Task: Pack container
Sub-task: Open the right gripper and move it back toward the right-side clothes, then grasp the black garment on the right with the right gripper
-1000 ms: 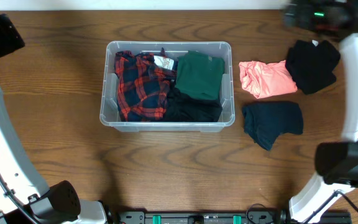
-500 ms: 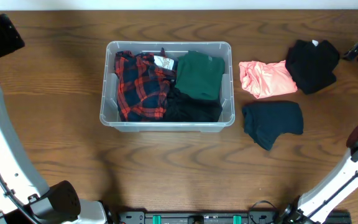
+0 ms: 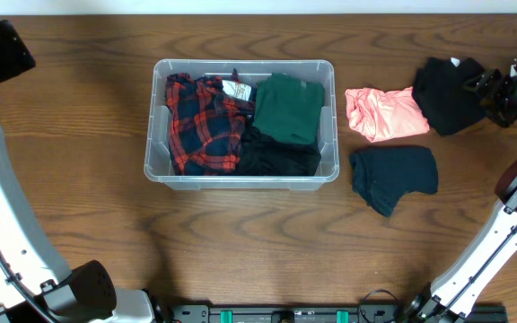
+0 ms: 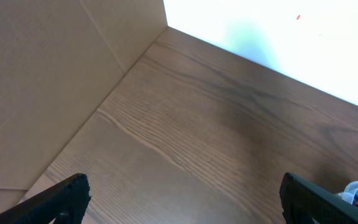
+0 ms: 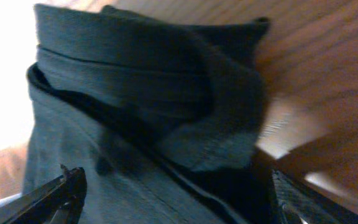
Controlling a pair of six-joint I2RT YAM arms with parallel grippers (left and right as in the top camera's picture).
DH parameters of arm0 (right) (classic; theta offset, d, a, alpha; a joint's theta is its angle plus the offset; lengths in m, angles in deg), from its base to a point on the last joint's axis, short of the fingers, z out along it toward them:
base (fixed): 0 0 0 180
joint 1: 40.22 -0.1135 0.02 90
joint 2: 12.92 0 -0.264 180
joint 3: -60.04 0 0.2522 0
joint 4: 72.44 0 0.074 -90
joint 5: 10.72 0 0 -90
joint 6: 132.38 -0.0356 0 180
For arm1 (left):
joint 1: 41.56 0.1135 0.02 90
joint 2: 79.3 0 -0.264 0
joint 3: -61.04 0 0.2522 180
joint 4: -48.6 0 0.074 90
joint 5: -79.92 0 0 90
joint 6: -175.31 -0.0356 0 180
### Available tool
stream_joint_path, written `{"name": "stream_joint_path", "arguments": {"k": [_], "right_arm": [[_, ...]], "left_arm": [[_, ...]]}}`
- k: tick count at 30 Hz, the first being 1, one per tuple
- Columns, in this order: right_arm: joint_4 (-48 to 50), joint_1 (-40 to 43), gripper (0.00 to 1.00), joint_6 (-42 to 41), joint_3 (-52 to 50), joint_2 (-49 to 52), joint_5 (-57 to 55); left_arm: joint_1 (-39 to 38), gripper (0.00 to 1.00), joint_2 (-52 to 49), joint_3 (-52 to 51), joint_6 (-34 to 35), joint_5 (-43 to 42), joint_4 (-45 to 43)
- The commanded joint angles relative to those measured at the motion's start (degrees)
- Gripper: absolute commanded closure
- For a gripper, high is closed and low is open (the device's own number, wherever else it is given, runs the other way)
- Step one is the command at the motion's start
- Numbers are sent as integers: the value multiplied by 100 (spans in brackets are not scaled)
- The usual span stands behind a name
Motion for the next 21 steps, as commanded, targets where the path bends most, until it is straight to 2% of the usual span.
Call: {"name": "stream_joint_path", "arguments": {"k": [1,4,6,7,9,11,13,21], "right_arm": [[-33,-240,12,76,-42,358,205],[-31,-391,23,98,-42,358,118],[-44,-463,41,94,-42,358,-11],[-57,-494,55,94,-42,358,-57],[-72,-503,75,44,-39,343,-59],[-146,-492,89,-111,-2,282,-46],[-393,-483,98,-166,94,94,-24],[-879,-831,99,361,258,-1613,839]], "left_arm": [[24,2,-44,-33,-37,70,9],[24,2,-44,-31,-37,70,9],[24,2,-42,-33,-37,70,9],[24,2,-44,-33,-37,70,9],[24,2,-44,-33,-37,70,9],[24,2,-44,-33,-37,70,9],[24,2,-44,-33,-37,70,9],[24,2,-44,-33,-37,70,9]]}}
